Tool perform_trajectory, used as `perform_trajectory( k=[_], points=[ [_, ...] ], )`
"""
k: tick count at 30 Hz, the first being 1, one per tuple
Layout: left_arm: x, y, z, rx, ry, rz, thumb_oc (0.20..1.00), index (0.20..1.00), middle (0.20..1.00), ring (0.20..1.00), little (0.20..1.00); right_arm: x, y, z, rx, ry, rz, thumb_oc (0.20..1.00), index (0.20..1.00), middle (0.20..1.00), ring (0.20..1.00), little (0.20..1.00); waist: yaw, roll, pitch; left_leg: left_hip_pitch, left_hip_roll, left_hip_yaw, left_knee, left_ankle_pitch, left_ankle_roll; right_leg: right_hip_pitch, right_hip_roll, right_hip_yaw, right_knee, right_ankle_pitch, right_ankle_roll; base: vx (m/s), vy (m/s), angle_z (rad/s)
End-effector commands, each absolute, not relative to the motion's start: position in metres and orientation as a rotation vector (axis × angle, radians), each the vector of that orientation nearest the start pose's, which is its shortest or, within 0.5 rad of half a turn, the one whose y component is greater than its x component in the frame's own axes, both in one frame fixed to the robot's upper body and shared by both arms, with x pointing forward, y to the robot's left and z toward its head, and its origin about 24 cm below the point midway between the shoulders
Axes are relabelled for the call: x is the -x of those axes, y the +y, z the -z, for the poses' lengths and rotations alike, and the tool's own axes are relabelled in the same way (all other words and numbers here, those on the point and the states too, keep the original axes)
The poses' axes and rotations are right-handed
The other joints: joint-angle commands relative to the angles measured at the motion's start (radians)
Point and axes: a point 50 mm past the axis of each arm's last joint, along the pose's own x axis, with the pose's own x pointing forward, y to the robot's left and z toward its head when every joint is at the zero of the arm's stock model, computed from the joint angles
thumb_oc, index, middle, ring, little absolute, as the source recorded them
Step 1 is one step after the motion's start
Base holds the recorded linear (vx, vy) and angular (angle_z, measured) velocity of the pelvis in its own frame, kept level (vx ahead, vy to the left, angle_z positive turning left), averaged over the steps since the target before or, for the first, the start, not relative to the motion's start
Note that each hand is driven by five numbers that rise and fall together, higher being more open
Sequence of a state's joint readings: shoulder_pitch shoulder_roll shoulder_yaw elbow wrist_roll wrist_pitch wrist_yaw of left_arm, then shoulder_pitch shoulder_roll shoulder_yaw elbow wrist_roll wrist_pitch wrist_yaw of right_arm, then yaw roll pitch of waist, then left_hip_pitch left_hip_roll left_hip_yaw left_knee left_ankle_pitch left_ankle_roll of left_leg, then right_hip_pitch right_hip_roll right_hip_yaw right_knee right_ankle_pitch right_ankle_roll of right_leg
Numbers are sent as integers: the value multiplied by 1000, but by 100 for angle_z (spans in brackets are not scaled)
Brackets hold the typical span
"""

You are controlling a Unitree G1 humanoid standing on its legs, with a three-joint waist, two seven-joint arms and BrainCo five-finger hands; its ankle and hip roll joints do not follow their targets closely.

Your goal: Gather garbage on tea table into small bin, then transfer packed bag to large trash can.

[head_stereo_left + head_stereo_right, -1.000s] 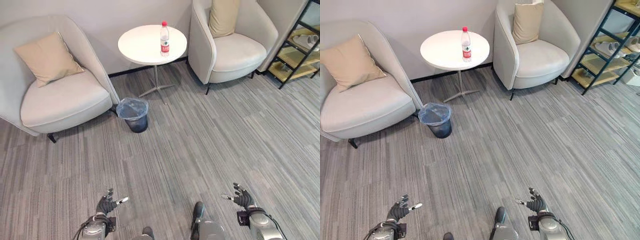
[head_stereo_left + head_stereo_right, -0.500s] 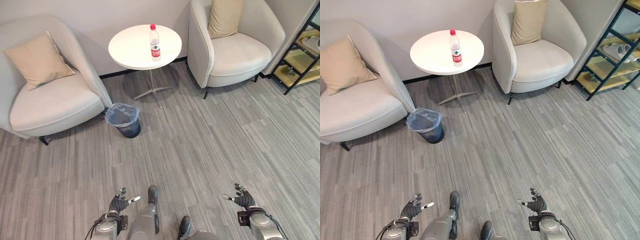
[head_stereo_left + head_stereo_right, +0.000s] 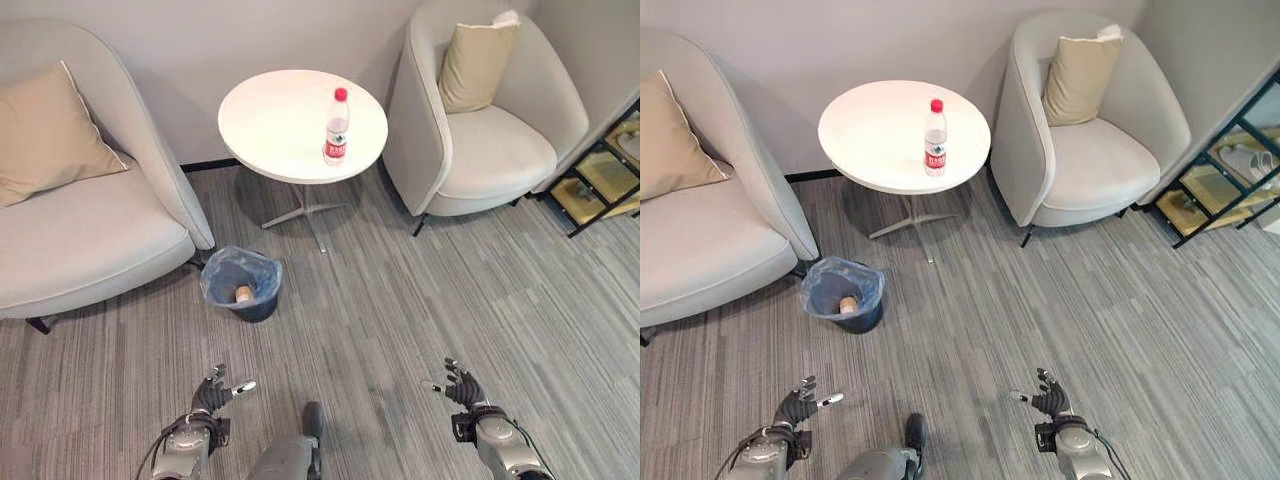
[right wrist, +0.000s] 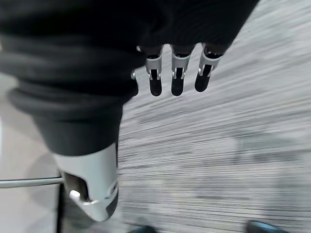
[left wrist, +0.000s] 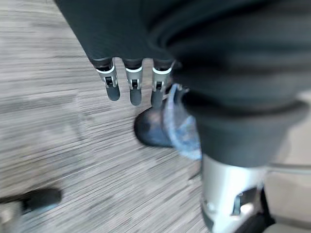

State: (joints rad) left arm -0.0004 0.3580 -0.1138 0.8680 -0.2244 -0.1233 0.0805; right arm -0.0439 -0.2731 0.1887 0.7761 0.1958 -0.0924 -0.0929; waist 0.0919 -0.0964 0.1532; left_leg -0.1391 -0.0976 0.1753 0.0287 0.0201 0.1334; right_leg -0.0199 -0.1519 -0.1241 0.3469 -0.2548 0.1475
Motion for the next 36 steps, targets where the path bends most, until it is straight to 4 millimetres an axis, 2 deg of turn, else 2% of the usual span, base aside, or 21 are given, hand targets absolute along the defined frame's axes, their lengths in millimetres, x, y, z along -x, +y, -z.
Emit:
perform_trajectory(
  k=[1,4,6,7,8,10,13,14,15,16,19,22,24,27,28,29,31,33,36],
  points=[
    [-165,258,106,-187,709,-214,1000,1000,1000,1000,1000,-205,-233,86,254,598,79,1000,1000,1000,1000,1000,-26,50,23,10,90,-69,58,-97,-113,-77,62,-29,-167,135,-36,281,34,-9],
    [-165,255,107,-182,712,-208,1000,1000,1000,1000,1000,-205,-234,85,260,599,79,1000,1000,1000,1000,1000,-49,59,45,60,87,-83,46,-113,-114,-117,64,-37,-194,159,-36,190,-10,16],
    [-160,251,113,-172,741,-213,1000,1000,1000,1000,1000,-204,-233,85,268,595,67,1000,1000,1000,1000,1000,-77,64,66,147,73,-116,25,-147,-125,-202,53,-60,-285,228,-17,438,-105,42],
    [-160,251,113,-172,742,-212,1000,1000,1000,1000,1000,-204,-233,85,269,596,67,1000,1000,1000,1000,1000,-78,66,69,151,75,-118,24,-148,-126,-197,55,-62,-286,228,-17,655,-208,21],
    [-156,250,116,-169,758,-212,1000,1000,1000,1000,1000,-201,-236,85,283,601,66,1000,1000,1000,1000,1000,-89,65,72,196,65,-154,29,-185,-134,-213,44,-38,-299,255,-6,437,-178,8],
    [-154,248,117,-169,763,-210,1000,1000,1000,1000,1000,-199,-236,86,281,602,67,1000,1000,1000,1000,1000,-90,62,68,208,62,-161,36,-202,-138,-202,41,-29,-305,269,-14,342,-158,46],
    [-148,241,123,-151,791,-192,1000,1000,1000,1000,1000,-197,-241,85,288,597,81,1000,1000,1000,1000,1000,-97,73,46,207,101,-166,82,-214,-171,-181,41,-55,-305,274,-36,257,-192,69],
    [-147,239,124,-140,796,-190,1000,1000,1000,1000,1000,-197,-243,83,286,584,87,1000,1000,1000,1000,1000,-99,79,42,196,126,-148,114,-189,-192,-167,45,-71,-310,262,-45,249,-259,73],
    [-148,236,124,-137,799,-176,1000,1000,1000,1000,1000,-197,-246,81,290,578,95,1000,1000,1000,1000,1000,-101,81,50,147,161,-119,217,-141,-211,-131,51,-93,-320,239,-67,188,-199,74],
    [-148,236,124,-137,799,-176,1000,1000,1000,1000,1000,-197,-247,81,290,578,95,1000,1000,1000,1000,1000,-102,82,50,144,162,-121,221,-143,-212,-131,52,-94,-321,239,-67,141,-155,61],
    [-152,234,124,-134,794,-165,1000,1000,1000,1000,1000,-193,-251,84,287,600,114,1000,1000,1000,1000,1000,-98,79,64,92,199,-94,314,-84,-213,-61,76,-107,-341,192,-98,176,-138,26],
    [-155,232,123,-143,793,-151,1000,1000,1000,1000,1000,-188,-255,87,279,622,134,1000,1000,1000,1000,1000,-91,68,70,41,191,-63,269,-122,-199,-14,72,-124,-360,163,-98,210,-60,18],
    [-156,232,123,-152,797,-142,1000,1000,1000,1000,1000,-186,-256,88,275,632,142,1000,1000,1000,1000,1000,-88,67,66,18,182,-53,200,-112,-203,6,71,-134,-367,151,-94,196,12,34],
    [-155,232,124,-163,803,-136,1000,1000,1000,1000,1000,-186,-257,90,275,640,150,1000,1000,1000,1000,1000,-69,75,61,-63,182,-37,98,-5,-221,52,89,-146,-385,126,-91,222,41,29],
    [-154,233,124,-165,806,-136,1000,1000,1000,1000,1000,-185,-257,90,278,640,149,1000,1000,1000,1000,1000,-64,76,63,-64,182,-31,65,15,-225,71,93,-147,-386,116,-91,341,104,17],
    [-151,234,126,-171,820,-139,1000,1000,1000,1000,1000,-184,-255,91,280,644,147,1000,1000,1000,1000,1000,-56,77,63,-90,187,-1,16,48,-230,103,100,-149,-385,96,-87,326,132,11],
    [-149,236,126,-172,827,-146,1000,1000,1000,1000,1000,-182,-254,92,281,649,146,1000,1000,1000,1000,1000,-51,77,57,-106,197,25,-3,65,-230,131,100,-146,-381,81,-82,357,203,10],
    [-147,238,127,-173,834,-150,1000,1000,1000,1000,1000,-181,-252,92,282,652,138,1000,1000,1000,1000,1000,-47,77,51,-97,203,42,-1,70,-224,154,98,-139,-372,70,-77,319,219,12],
    [-143,242,128,-185,855,-156,1000,1000,1000,1000,1000,-180,-244,96,266,662,121,1000,1000,1000,1000,1000,-45,54,23,-87,182,53,55,28,-191,168,48,-133,-322,64,-47,300,247,3]
  ],
)
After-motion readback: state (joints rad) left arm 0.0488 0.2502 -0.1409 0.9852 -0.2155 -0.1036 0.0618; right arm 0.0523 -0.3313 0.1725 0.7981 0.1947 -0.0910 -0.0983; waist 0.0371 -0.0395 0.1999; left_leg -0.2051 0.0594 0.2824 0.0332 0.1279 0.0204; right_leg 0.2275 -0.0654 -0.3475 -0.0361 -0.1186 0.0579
